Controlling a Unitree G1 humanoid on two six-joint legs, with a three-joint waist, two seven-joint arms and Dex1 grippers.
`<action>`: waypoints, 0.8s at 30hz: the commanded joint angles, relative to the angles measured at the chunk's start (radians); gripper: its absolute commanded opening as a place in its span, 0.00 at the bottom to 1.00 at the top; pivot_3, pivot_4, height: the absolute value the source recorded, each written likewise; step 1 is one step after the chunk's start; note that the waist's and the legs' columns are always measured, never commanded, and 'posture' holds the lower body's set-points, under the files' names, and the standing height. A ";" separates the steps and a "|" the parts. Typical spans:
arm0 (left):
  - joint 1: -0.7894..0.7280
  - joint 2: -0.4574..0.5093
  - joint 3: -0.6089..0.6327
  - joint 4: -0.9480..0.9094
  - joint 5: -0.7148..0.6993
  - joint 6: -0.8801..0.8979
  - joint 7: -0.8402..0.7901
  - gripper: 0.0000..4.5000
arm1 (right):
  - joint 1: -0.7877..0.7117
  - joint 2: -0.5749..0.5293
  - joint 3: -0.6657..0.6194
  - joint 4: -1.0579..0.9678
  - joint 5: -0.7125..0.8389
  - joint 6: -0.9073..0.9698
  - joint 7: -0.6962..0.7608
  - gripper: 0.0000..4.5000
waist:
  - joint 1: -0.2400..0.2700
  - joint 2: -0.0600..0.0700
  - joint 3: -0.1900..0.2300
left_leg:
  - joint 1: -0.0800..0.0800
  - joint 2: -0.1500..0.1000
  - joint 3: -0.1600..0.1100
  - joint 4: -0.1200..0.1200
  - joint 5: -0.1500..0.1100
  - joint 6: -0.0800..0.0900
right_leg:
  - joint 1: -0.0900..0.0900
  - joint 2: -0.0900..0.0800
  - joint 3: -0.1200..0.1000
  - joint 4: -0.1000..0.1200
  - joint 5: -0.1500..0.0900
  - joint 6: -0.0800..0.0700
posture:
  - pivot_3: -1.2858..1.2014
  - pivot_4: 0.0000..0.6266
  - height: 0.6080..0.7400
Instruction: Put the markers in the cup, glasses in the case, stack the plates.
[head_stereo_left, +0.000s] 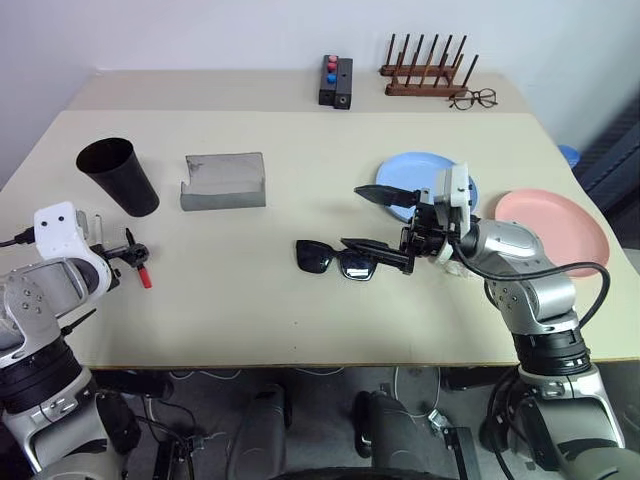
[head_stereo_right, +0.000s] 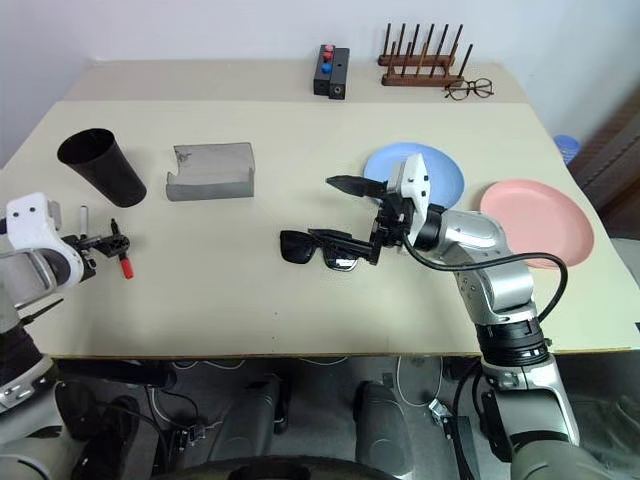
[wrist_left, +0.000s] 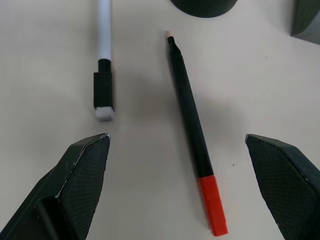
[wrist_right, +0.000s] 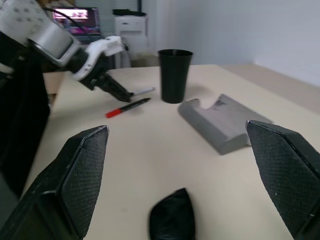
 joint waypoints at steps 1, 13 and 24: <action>-0.030 -0.016 0.030 -0.038 0.028 0.007 0.003 1.00 | -0.008 -0.022 -0.027 -0.056 0.034 0.015 0.012 0.99 | -0.001 0.000 0.000 | 0.000 0.000 0.000 0.000 0.000 0.000 | 0.000 0.000 0.000 0.000 0.000 0.000 | 0.52 0.24 1.00; -0.043 -0.134 0.034 -0.074 0.102 0.009 0.048 1.00 | 0.002 -0.025 -0.029 -0.071 0.038 0.029 0.001 0.99 | -0.001 -0.001 0.000 | 0.000 0.000 0.000 0.000 0.000 0.000 | 0.000 0.000 0.000 0.000 0.000 0.001 | 0.52 0.24 1.00; -0.072 -0.147 0.008 -0.058 0.135 0.008 0.029 1.00 | -0.033 -0.125 0.018 -0.082 0.008 0.201 -0.026 0.99 | -0.001 -0.002 0.000 | 0.000 0.000 0.000 0.001 0.000 0.000 | 0.000 0.000 0.000 0.000 -0.001 -0.001 | 0.52 0.24 1.00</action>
